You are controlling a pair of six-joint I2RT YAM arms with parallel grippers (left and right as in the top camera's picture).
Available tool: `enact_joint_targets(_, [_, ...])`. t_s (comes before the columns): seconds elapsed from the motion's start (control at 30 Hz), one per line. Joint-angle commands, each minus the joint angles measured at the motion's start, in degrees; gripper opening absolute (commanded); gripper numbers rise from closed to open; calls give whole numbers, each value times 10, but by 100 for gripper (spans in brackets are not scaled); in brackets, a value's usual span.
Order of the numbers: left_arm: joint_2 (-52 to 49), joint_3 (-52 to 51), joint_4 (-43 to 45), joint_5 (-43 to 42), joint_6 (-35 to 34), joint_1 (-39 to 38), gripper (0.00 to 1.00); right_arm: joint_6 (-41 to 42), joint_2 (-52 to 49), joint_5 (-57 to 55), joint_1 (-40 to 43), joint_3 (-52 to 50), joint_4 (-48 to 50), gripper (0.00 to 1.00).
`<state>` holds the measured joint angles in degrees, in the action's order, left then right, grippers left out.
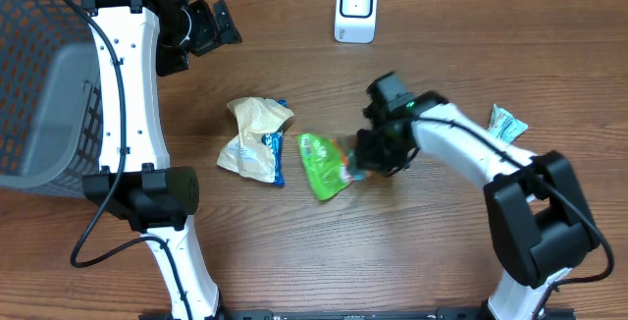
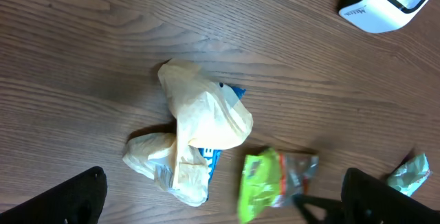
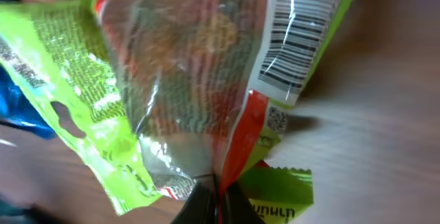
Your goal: Scan the item barcode
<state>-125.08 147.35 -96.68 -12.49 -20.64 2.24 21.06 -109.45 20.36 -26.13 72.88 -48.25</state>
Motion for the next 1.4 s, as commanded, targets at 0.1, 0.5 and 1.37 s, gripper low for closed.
enact_joint_targets(0.1, [-3, 0, -1, -6, 9, -4, 100, -226, -2, -229, 28, 33, 18, 20])
enact_joint_targets(0.5, [-3, 0, -1, -6, 9, -4, 100, -65, -2, -83, 24, 234, -133, 59])
enact_joint_targets(1.37, [-3, 0, -1, -6, 9, -4, 100, 391, -16, -158, -65, -3, 67, 91])
